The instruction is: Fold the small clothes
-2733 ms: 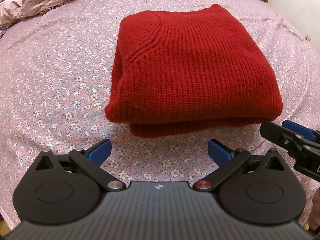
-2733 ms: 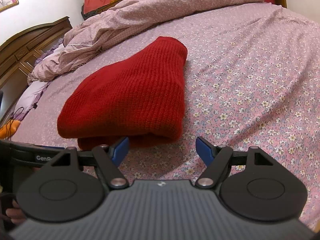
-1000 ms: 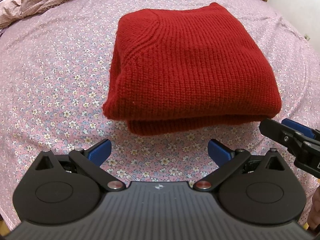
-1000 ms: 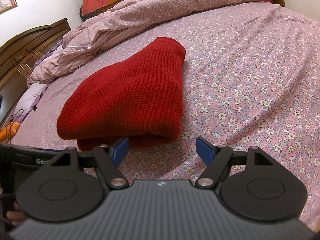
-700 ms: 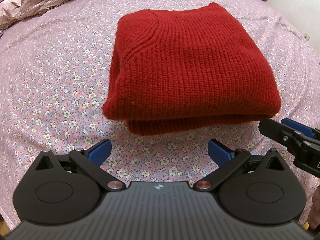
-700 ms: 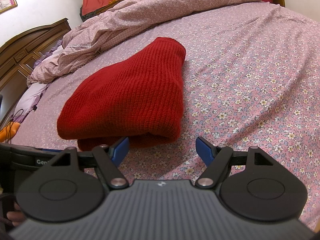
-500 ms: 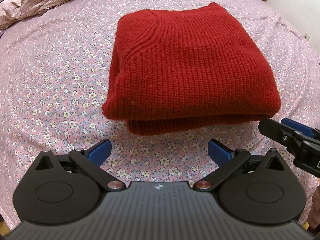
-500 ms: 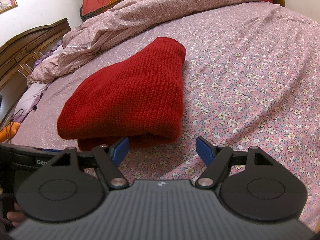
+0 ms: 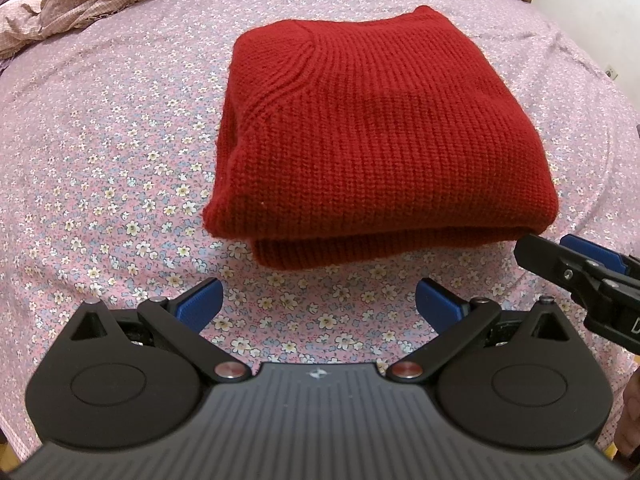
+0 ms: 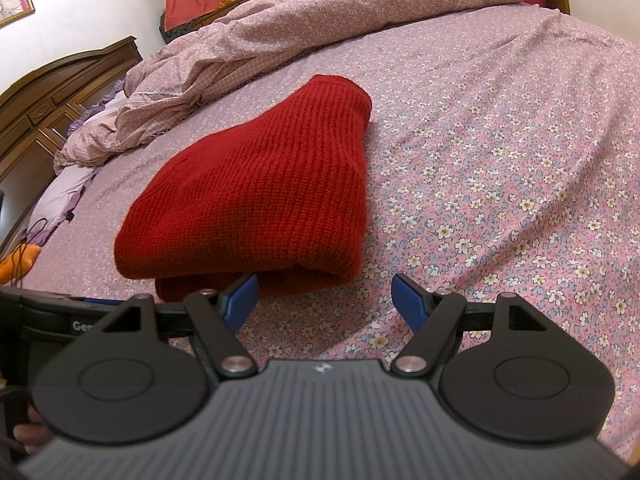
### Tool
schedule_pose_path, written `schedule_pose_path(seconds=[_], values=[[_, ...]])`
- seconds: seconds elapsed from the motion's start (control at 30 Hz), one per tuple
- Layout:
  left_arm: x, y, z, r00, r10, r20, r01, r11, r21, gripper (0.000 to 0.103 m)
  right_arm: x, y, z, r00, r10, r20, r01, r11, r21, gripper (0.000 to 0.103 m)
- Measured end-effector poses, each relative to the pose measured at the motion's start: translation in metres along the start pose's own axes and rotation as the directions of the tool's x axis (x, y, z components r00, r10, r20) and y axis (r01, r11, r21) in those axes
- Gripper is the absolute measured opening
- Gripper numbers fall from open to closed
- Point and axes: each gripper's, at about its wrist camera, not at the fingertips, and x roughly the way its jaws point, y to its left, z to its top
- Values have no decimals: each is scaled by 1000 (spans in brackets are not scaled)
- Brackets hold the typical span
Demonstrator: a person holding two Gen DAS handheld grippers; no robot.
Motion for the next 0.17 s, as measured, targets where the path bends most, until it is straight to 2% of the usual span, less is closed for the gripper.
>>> schedule_pose_path(seconds=[0.17], values=[[0,0,0,1000,0,-1,0,1000,0,103,0,0,0,1000,0,0,0,1000,0,75]])
